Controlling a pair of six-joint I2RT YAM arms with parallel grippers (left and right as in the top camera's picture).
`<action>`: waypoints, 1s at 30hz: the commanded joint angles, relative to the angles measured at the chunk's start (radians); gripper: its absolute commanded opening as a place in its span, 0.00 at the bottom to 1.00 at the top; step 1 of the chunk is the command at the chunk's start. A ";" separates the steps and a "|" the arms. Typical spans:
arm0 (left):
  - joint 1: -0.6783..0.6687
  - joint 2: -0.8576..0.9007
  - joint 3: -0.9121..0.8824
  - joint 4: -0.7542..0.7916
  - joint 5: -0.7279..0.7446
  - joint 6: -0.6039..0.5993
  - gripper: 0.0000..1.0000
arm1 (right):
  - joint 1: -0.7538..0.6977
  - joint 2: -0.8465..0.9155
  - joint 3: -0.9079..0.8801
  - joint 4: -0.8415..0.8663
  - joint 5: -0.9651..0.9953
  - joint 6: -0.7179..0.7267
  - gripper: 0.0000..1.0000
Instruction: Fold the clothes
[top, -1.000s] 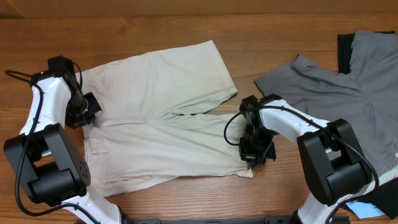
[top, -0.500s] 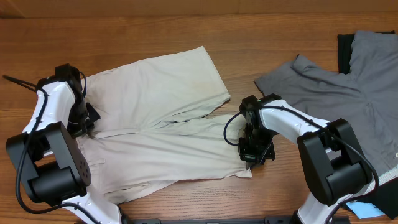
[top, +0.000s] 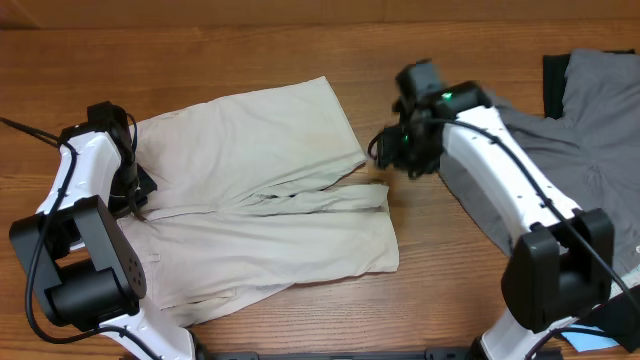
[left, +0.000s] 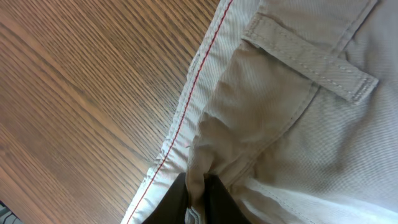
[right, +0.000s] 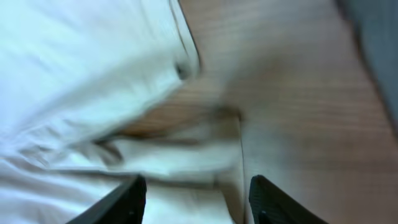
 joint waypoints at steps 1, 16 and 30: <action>0.007 0.000 0.004 0.006 -0.047 -0.004 0.11 | -0.004 0.018 0.013 0.059 -0.057 -0.086 0.56; 0.006 0.000 0.004 0.056 0.020 -0.005 0.10 | -0.005 0.306 0.014 0.324 -0.194 -0.098 0.04; -0.040 0.000 0.005 0.309 0.241 0.185 0.05 | -0.200 0.259 0.014 0.259 -0.069 0.157 0.04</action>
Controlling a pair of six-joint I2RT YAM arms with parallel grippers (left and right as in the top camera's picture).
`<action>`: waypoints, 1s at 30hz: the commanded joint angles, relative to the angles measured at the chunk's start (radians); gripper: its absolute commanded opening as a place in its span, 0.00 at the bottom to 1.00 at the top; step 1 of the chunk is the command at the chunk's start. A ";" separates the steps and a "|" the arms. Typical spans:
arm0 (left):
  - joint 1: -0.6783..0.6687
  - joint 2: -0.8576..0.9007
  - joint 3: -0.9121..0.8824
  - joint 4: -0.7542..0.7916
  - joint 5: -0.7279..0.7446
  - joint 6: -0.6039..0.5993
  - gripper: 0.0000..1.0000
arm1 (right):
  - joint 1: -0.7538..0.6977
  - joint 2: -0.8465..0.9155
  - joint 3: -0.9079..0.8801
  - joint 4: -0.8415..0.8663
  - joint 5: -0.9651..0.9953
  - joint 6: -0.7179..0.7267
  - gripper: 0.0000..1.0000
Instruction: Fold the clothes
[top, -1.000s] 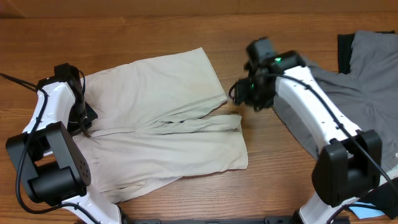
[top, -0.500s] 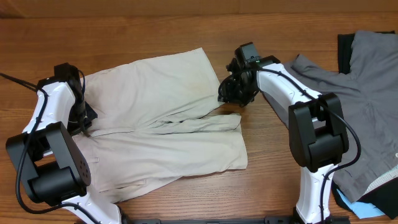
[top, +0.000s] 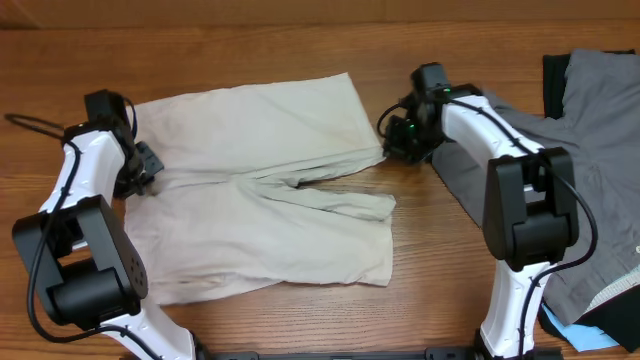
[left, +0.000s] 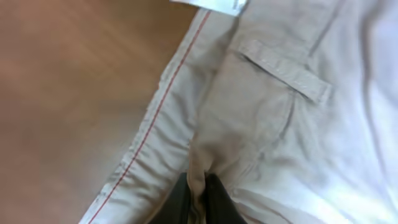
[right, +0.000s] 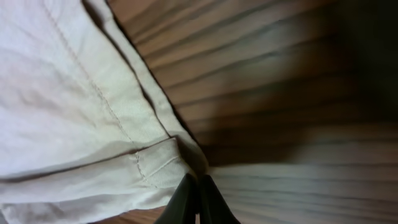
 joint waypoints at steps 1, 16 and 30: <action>-0.026 0.000 0.006 0.081 0.070 0.106 0.05 | -0.052 -0.063 0.010 0.007 0.085 0.066 0.04; -0.032 -0.001 0.244 -0.125 -0.090 0.129 0.88 | -0.058 -0.182 0.222 -0.182 0.230 -0.042 0.43; -0.021 -0.020 0.413 -0.799 0.314 0.040 0.93 | -0.162 -0.366 0.240 -0.614 0.118 0.054 1.00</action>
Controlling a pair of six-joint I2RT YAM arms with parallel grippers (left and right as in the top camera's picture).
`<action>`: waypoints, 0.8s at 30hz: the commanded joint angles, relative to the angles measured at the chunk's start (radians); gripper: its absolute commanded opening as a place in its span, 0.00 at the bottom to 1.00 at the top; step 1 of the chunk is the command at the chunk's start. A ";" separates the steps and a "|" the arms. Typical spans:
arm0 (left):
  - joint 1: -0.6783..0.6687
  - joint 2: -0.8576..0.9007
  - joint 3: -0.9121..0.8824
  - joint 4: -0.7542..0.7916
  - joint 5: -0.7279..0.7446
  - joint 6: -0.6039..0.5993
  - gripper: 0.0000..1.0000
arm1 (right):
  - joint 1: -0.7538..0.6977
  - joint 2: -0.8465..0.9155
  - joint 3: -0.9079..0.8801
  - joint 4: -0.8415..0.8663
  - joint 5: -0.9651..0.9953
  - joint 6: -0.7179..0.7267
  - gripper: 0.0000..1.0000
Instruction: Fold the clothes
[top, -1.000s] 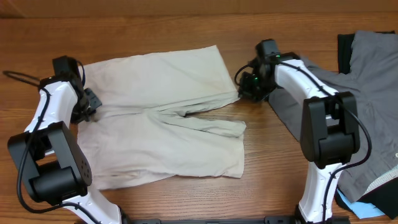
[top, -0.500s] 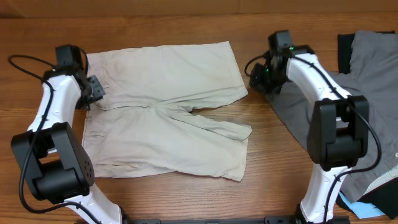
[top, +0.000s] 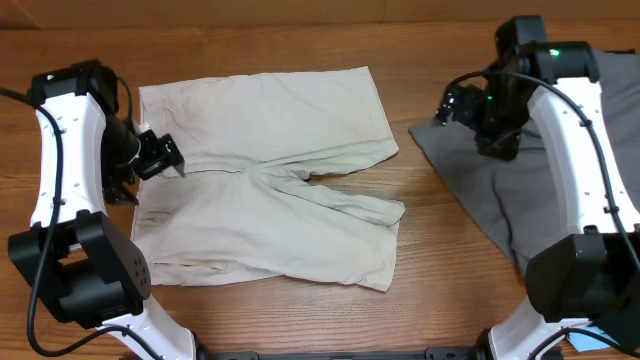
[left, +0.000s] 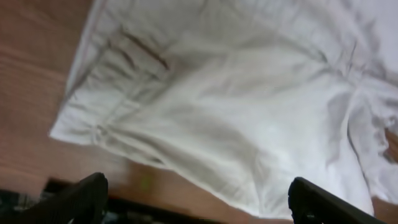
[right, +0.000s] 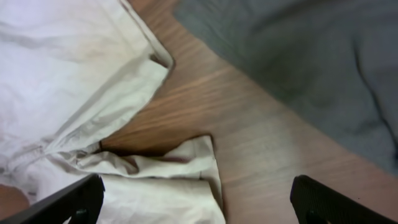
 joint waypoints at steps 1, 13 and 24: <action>0.008 -0.035 0.013 -0.026 0.029 -0.023 0.93 | -0.011 -0.074 -0.044 0.002 -0.011 0.051 1.00; 0.008 -0.491 -0.455 0.145 -0.013 -0.204 0.93 | -0.011 -0.498 -0.533 0.135 -0.102 0.235 1.00; 0.053 -0.641 -0.893 0.358 -0.186 -0.478 0.89 | 0.071 -0.750 -1.057 0.323 -0.241 0.396 1.00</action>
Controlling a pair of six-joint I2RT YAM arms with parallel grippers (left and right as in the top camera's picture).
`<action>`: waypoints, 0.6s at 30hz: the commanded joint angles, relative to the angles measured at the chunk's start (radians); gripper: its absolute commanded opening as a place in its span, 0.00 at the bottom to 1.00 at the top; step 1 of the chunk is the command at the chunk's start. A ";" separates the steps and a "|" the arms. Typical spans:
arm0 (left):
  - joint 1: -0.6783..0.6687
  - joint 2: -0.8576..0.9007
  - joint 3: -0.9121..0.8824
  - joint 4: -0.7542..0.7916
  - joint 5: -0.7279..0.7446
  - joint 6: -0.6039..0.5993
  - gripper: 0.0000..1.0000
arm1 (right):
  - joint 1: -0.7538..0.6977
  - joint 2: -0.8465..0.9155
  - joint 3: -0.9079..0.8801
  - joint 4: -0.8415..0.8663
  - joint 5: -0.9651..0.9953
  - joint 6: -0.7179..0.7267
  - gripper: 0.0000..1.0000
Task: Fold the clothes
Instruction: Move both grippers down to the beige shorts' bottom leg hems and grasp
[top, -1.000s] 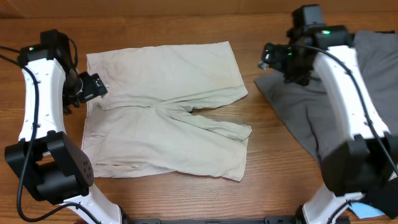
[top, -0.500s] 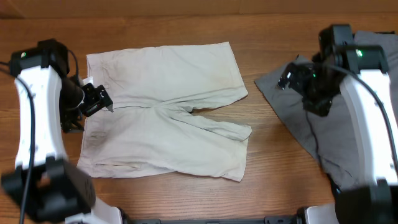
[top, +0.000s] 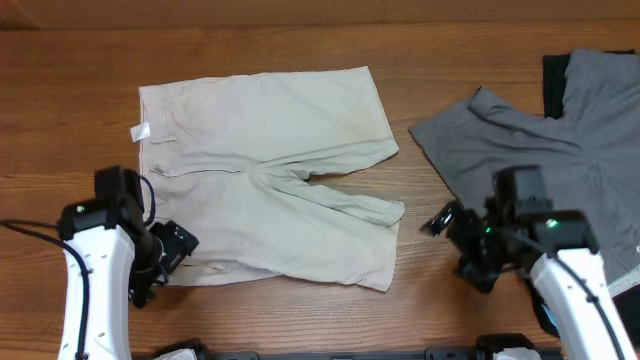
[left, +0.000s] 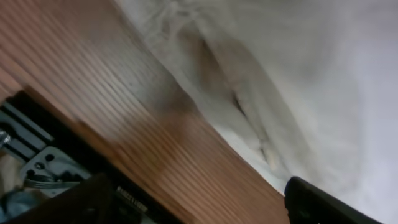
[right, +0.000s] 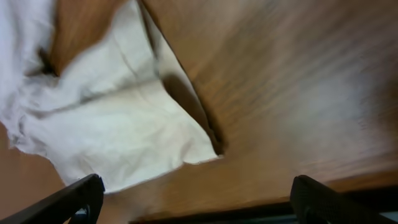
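Note:
Beige shorts (top: 270, 170) lie spread flat on the wooden table (top: 60, 120), with the waistband to the left and the legs to the right. My left gripper (top: 172, 246) is open at the near-left waistband corner; in the left wrist view the left gripper (left: 199, 208) hangs over bare wood beside the shorts (left: 298, 74). My right gripper (top: 440, 220) is open just right of the near leg's hem. In the right wrist view the right gripper (right: 199, 205) is low over the wood, with the hem corner (right: 130, 130) ahead of it.
A grey shirt (top: 540, 150) lies crumpled at the right, close behind the right arm. Dark cloth (top: 552, 85) sits at the far right edge. The table's front edge and black frame (left: 37, 162) show beside the left gripper.
Both arms have come from the far side to the near side. The left gripper was by the waistband's middle and is now at its near corner. The right was over the grey shirt and is now by the near hem.
First the shorts lay crooked, the left gripper shut on the waistband and the right open by the far leg hem. Then both were shut on cloth and the shorts sat farther back. Then both were open with the shorts flat. Now both are open at the near edge.

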 joint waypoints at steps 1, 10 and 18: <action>0.066 -0.010 -0.089 0.089 -0.049 -0.107 0.89 | 0.027 -0.015 -0.075 0.046 -0.053 0.046 1.00; 0.271 0.040 -0.118 0.287 -0.169 -0.144 0.86 | 0.056 -0.015 -0.130 0.049 -0.095 0.152 1.00; 0.270 0.202 -0.150 0.437 -0.160 -0.090 0.69 | 0.099 -0.014 -0.185 0.153 -0.144 0.207 1.00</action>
